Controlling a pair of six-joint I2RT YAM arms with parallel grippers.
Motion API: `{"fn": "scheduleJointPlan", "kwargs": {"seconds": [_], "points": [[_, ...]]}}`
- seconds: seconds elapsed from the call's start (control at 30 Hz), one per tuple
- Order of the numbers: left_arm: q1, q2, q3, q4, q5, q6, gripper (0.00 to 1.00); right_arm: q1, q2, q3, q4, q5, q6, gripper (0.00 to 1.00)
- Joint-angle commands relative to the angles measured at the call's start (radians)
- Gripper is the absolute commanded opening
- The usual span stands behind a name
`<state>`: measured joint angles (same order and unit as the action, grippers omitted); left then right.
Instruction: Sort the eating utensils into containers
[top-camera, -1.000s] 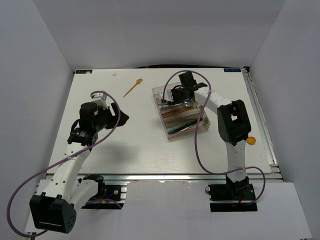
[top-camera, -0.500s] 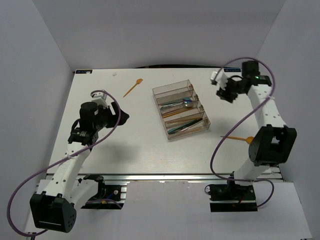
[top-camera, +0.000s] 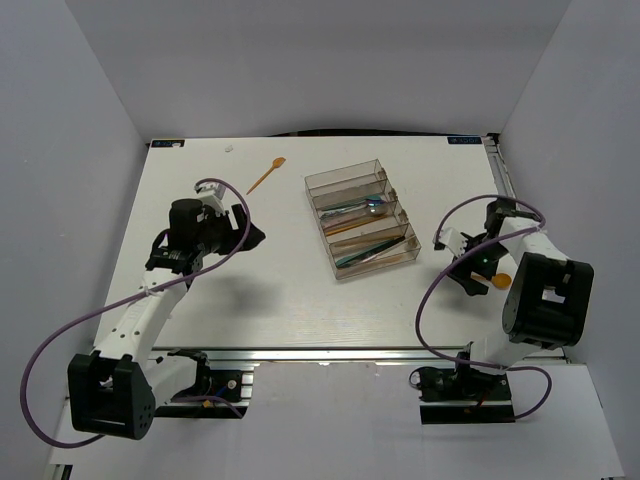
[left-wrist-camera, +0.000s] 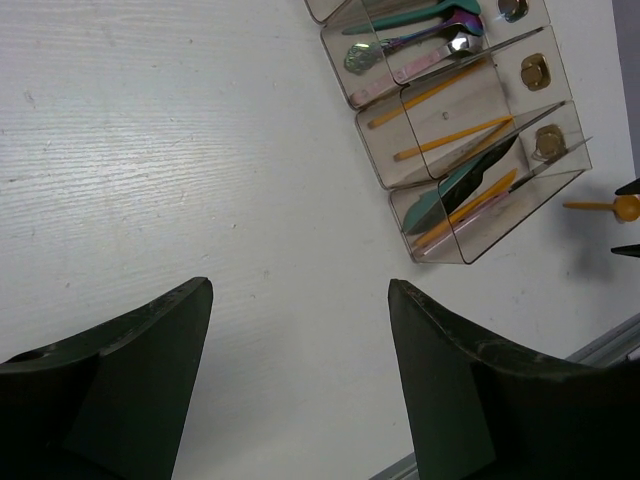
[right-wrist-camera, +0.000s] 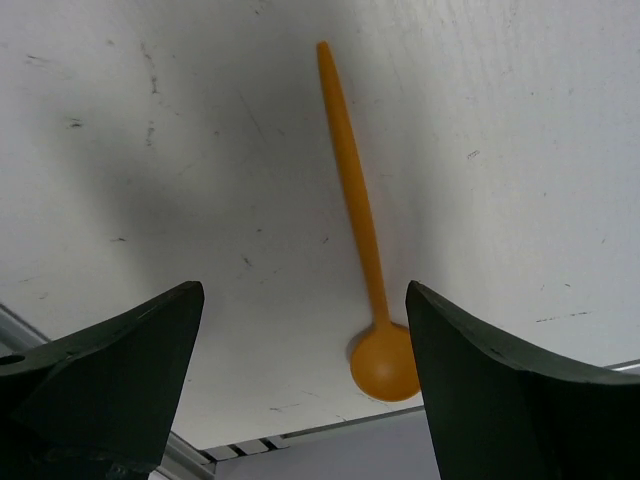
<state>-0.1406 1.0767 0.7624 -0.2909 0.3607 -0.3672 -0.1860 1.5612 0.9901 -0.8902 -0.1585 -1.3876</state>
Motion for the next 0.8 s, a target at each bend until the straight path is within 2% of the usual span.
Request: {"fn": "scheduleJointPlan", "kwargs": {"seconds": [0.0, 0.27, 0.43, 0.5, 0.53, 0.6, 0.63, 0.77], "points": [[0.004, -0.001, 0.035, 0.016, 0.035, 0.014, 0.82, -0.001, -0.003, -0.03, 0.149, 0.076, -0.036, 0.88], [0.006, -0.024, 0.023, -0.03, 0.029, 0.007, 0.82, -0.001, 0.063, -0.07, 0.246, 0.143, -0.085, 0.85], [0.006, -0.027, 0.029, -0.051, 0.026, 0.001, 0.82, -0.01, 0.112, -0.102, 0.255, 0.145, -0.126, 0.79], [0.006, -0.031, 0.032, -0.054, 0.023, -0.007, 0.82, -0.023, 0.131, -0.097, 0.221, 0.134, -0.151, 0.71], [0.004, -0.031, 0.035, -0.057, 0.021, -0.012, 0.82, -0.026, 0.151, -0.091, 0.203, 0.129, -0.154, 0.61], [0.004, -0.035, 0.034, -0.057, 0.02, -0.015, 0.82, -0.035, 0.172, -0.082, 0.188, 0.125, -0.159, 0.48], [0.006, -0.037, 0.032, -0.056, 0.018, -0.016, 0.82, -0.035, 0.19, -0.076, 0.182, 0.125, -0.16, 0.35], [0.006, -0.05, 0.025, -0.06, 0.012, -0.026, 0.82, -0.038, 0.204, -0.076, 0.195, 0.116, -0.16, 0.21]]}}
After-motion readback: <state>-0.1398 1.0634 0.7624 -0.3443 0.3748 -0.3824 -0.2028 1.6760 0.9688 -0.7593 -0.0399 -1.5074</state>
